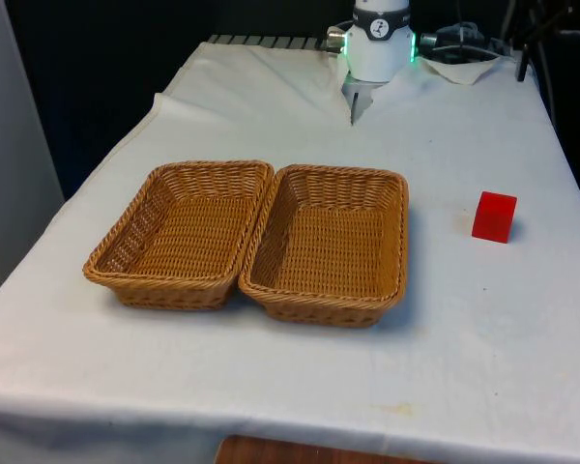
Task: Pick up the red cube and place it into the right basket.
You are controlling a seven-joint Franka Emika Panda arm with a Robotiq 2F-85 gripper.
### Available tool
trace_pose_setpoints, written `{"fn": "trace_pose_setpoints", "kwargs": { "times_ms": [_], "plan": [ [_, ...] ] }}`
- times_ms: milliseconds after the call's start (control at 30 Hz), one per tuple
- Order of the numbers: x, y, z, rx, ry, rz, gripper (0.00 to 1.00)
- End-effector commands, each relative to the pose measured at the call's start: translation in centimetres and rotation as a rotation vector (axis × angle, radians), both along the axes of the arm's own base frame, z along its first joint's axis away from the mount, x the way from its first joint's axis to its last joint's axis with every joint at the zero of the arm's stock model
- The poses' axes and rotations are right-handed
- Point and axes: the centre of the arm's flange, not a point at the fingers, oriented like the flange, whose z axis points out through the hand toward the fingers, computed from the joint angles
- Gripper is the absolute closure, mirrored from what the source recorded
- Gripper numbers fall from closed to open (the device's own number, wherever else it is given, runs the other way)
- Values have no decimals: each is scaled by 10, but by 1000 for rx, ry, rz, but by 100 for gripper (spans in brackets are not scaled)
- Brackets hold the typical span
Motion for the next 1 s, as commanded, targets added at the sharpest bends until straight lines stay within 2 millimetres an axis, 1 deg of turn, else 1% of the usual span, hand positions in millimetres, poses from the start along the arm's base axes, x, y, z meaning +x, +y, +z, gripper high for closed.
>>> {"fn": "trace_pose_setpoints", "kwargs": {
  "times_ms": [0,133,167,267,400,467,500,767,800,833,967],
  "plan": [
    [0,1,-4,16,-7,-7,0],
    [-3,1,-15,28,-11,-15,0],
    [-4,0,-14,16,-4,-9,0],
    [-6,2,-25,41,-15,-21,0],
    [-7,2,-34,55,-20,-28,0],
    [-8,1,-36,46,-16,-24,0],
    [-8,3,-42,64,-22,-33,0],
    [-11,2,-66,83,-18,-64,0],
    [-11,1,-63,72,-14,-53,0],
    [-11,2,-71,85,-16,-75,0],
    [-11,2,-83,88,-13,-101,0]
  ]
}}
